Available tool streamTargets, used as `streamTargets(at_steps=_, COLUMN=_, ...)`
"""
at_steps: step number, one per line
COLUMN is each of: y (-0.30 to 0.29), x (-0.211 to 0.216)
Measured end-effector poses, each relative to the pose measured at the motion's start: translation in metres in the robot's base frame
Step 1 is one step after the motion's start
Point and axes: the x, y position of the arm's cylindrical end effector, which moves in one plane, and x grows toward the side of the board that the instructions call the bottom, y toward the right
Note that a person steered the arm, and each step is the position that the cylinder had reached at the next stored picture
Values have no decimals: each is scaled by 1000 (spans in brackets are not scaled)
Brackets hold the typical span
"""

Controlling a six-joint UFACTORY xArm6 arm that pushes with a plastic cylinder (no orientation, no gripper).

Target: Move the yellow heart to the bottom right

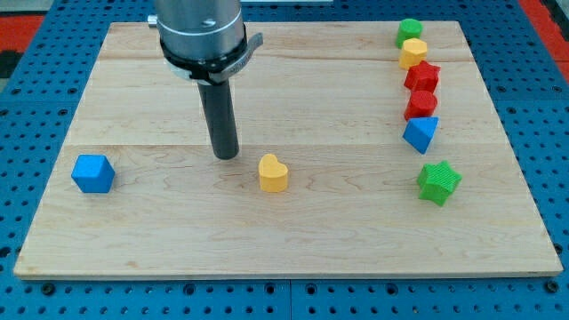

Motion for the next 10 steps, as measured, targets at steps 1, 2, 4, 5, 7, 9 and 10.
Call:
streamTargets(at_steps=1, y=42, x=17)
streamTargets(at_steps=2, y=46, x=56)
streamTargets(at_steps=4, y=69, x=78)
streamTargets(at_steps=5, y=44, x=93)
streamTargets(at_steps=7, y=135, x=96)
streamTargets(at_steps=9, y=123, x=133)
streamTargets(at_steps=10, y=136, x=117)
